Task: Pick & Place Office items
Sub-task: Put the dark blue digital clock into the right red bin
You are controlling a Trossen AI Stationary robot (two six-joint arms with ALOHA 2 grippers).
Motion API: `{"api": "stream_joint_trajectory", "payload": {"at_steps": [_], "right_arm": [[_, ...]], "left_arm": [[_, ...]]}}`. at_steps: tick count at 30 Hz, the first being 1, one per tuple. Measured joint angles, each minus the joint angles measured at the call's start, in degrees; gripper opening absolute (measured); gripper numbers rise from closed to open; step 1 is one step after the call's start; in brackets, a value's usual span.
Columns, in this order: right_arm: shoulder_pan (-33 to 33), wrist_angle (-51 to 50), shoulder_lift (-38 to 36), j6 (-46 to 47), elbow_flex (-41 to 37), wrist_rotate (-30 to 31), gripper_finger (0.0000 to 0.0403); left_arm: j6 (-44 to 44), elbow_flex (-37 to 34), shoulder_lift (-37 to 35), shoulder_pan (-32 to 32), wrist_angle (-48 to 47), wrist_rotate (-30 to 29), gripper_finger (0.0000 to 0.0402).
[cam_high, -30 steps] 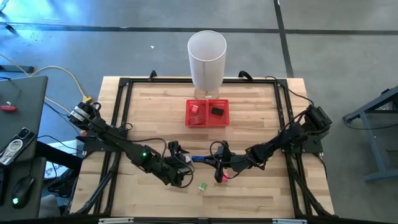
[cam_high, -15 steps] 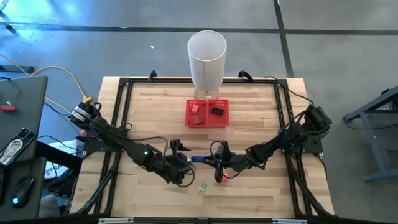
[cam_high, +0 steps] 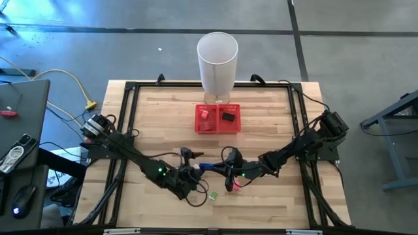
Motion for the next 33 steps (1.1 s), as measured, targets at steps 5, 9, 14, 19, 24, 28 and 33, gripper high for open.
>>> {"api": "stream_joint_trajectory", "payload": {"at_steps": [5, 9, 14, 19, 24, 28, 33], "right_arm": [[0.0, 1.5, 0.0, 0.3, 0.0, 0.6, 0.0035], [0.0, 1.9, 0.0, 0.2, 0.0, 2.0, 0.0035], [0.0, 2.5, 0.0, 0.2, 0.0, 2.1, 0.0036], [0.0, 2.8, 0.0, 0.3, 0.0, 2.2, 0.0036], [0.0, 2.8, 0.0, 0.2, 0.0, 2.2, 0.0036], [0.0, 3.0, 0.0, 0.2, 0.0, 2.2, 0.0036], [-0.1, 3.0, -0.1, 0.2, 0.0, 2.5, 0.0036]], "left_arm": [[3.4, 0.0, 1.4, -1.8, 3.3, -9.0, 0.0374], [6.9, 0.0, 2.5, -2.0, 8.4, -11.7, 0.0374], [6.8, 0.0, 2.7, -0.8, 9.2, -11.1, 0.0374], [7.7, 0.0, 2.7, -0.6, 9.2, -11.2, 0.0365], [7.7, 0.0, 2.7, -1.3, 9.1, -11.2, 0.0326], [8.0, 0.0, 2.7, -1.8, 9.1, -11.1, 0.0277], [8.8, 0.0, 2.7, -1.9, 9.1, -11.1, 0.021]]}}
